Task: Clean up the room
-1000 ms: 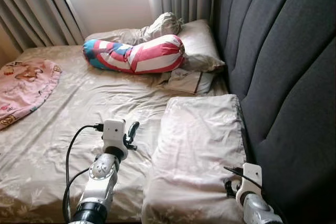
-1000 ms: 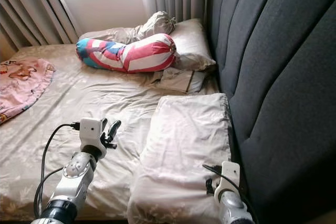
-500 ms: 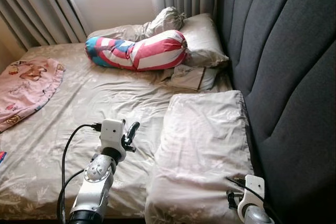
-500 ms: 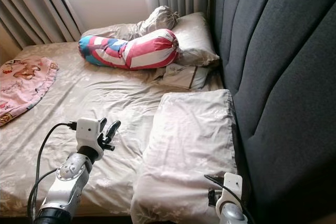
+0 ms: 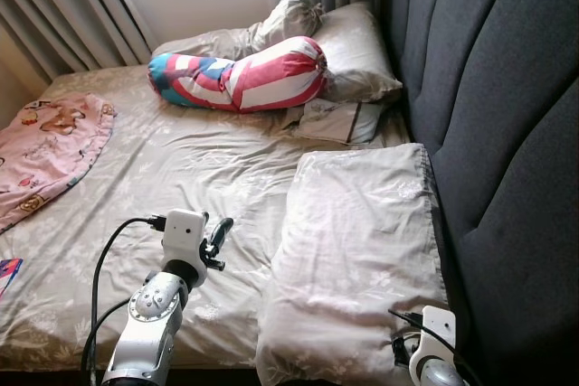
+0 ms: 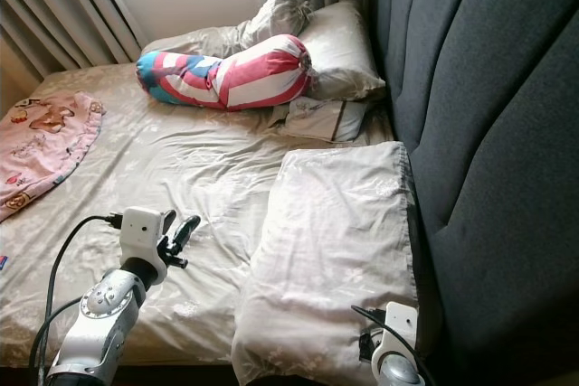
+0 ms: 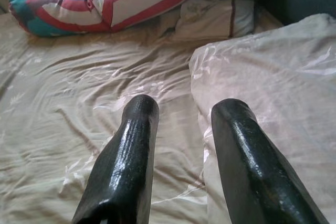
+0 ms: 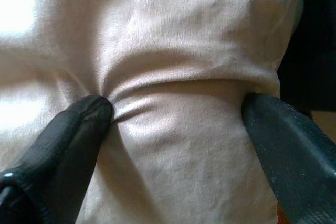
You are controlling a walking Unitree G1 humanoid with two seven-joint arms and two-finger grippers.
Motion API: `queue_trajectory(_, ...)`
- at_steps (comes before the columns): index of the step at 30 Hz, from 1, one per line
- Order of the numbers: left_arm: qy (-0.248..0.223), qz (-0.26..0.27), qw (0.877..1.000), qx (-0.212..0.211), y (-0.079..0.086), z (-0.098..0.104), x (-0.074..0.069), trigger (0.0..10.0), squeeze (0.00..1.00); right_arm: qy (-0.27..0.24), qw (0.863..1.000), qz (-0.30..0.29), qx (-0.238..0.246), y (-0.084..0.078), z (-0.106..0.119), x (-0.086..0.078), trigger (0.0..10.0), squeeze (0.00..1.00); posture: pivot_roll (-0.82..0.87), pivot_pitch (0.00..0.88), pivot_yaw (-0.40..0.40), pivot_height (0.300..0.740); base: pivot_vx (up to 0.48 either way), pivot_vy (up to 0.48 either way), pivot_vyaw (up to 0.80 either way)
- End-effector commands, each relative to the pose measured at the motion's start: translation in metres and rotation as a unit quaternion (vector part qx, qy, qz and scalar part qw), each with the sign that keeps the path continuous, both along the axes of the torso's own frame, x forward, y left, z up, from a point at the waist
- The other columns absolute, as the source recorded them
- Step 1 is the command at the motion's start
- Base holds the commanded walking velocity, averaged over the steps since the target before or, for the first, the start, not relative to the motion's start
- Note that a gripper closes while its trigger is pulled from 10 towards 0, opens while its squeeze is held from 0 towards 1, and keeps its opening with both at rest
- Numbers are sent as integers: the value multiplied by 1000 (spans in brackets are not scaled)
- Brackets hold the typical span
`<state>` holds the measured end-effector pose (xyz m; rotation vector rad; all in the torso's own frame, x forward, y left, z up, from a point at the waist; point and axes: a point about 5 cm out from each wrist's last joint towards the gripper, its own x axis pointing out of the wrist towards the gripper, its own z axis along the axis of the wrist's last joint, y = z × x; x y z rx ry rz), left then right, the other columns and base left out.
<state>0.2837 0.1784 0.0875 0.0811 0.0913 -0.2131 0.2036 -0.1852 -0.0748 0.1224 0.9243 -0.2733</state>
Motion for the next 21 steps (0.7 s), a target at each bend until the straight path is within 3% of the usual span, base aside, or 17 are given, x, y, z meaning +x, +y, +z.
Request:
queue_trajectory(1,7,-3,1000,17,5,1,-4,10000,0,40,999,7,21,13,-11,-17,10000,0,2,127,164,740,0,0,0)
queue_trajectory(7,13,-9,999,30,6,3,-5,10000,0,68,997,7,24,15,-17,-30,10000,0,12,128,173,740,0,0,0)
queue_trajectory(8,13,-10,999,30,6,3,-6,10000,0,69,997,4,24,14,-17,-31,5412,0,12,128,173,740,0,0,0)
queue_trajectory(9,14,-10,999,32,5,3,-6,10000,0,70,997,3,24,14,-18,-31,5412,0,15,128,174,740,0,0,0)
queue_trajectory(10,14,-11,999,32,5,3,-6,10000,0,69,997,1,25,14,-18,-32,0,0,14,128,174,740,0,0,0)
queue_trajectory(21,19,-13,999,46,4,2,-5,10000,0,65,998,4,26,13,-18,-32,0,0,11,123,172,740,0,0,0)
